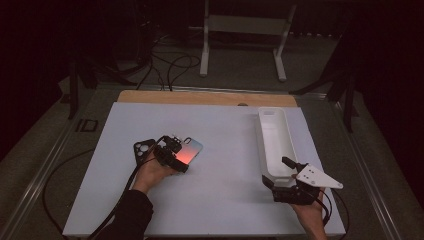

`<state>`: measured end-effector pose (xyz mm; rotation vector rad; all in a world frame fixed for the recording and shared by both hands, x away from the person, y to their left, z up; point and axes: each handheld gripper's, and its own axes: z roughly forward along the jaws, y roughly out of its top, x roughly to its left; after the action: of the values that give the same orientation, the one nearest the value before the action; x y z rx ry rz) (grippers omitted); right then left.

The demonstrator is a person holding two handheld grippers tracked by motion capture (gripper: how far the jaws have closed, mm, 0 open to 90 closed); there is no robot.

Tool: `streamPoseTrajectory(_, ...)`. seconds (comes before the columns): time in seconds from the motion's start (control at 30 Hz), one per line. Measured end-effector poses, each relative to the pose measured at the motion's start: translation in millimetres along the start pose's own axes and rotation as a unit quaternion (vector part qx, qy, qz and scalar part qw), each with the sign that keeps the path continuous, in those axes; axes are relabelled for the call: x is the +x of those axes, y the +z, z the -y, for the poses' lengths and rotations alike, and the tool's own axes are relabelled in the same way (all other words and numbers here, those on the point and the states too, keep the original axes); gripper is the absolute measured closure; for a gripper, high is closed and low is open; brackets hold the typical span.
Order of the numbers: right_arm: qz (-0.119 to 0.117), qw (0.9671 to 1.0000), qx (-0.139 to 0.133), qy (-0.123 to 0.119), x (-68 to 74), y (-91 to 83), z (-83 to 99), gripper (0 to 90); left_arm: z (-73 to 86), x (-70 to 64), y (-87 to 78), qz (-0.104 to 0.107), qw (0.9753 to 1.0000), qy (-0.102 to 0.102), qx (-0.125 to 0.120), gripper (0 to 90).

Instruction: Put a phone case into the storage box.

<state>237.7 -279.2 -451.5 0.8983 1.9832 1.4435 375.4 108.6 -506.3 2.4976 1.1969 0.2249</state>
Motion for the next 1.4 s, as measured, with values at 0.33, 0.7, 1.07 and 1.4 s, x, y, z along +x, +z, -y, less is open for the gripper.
streamPoseTrajectory(0.33,0.001,1.0000,0.001,0.001,-0.3,0.1,-1.7,8.4,1.3,-1.8,-3.0,-0.016,0.9997,0.004,-0.016,17.0)
streamPoseTrajectory(0.7,-0.001,0.9999,0.014,-0.002,0.3,3.2,-3.1,8.4,4.3,-2.3,-20.6,-0.022,0.9979,-0.002,-0.061,17.0)
streamPoseTrajectory(1.07,-0.025,0.9992,0.030,0.014,-5.0,10.2,-11.8,8.3,11.1,-11.8,-45.7,-0.027,0.9936,0.010,-0.109,16.9)
streamPoseTrajectory(1.4,-0.050,0.9979,0.038,0.020,-8.1,20.9,-21.8,8.4,16.3,-22.0,-54.7,-0.027,0.9910,0.024,-0.129,17.0)
